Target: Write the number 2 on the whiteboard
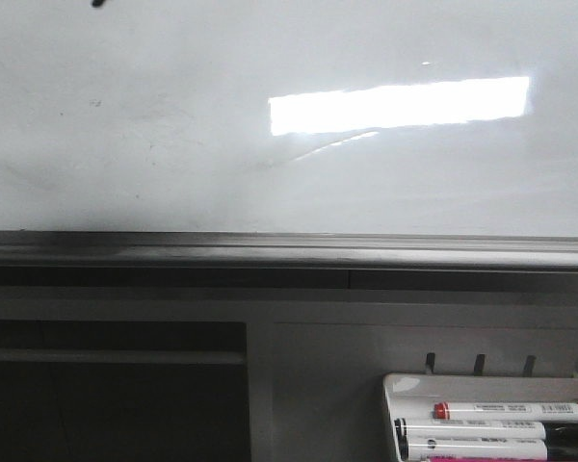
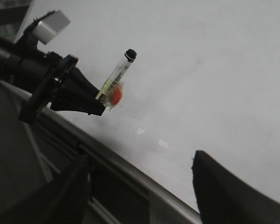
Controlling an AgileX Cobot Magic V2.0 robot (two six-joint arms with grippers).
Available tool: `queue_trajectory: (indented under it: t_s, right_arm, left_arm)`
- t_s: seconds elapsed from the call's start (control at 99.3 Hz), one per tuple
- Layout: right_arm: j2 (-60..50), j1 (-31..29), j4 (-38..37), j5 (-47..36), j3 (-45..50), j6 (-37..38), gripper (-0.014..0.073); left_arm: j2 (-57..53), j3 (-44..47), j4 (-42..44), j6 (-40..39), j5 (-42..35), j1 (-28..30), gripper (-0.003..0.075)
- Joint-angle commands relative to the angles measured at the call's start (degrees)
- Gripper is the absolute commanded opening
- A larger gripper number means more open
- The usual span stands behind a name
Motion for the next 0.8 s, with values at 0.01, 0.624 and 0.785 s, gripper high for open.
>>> queue_trajectory:
  t_s: [0.01, 0.624, 0.785]
  right_arm:
    - [7.65, -0.35, 7.04, 4.13, -6.91, -8.06, 0.0421]
    - [22.89, 25.66, 5.74, -2.89, -9.59, -17.2, 0.0419]
    - [27.52, 34.34, 5.04, -13.05, -9.59, -17.2, 0.0419]
  left_arm:
    - [-5.59, -2.02, 1.22, 13.14, 7.13, -3.61, -0.002]
    - [-11.15, -2.02, 7.14, 16.8, 10.33, -6.64, -0.002]
    - [-11.15, -2.02, 7.14, 16.8, 10.33, -6.64, -0.002]
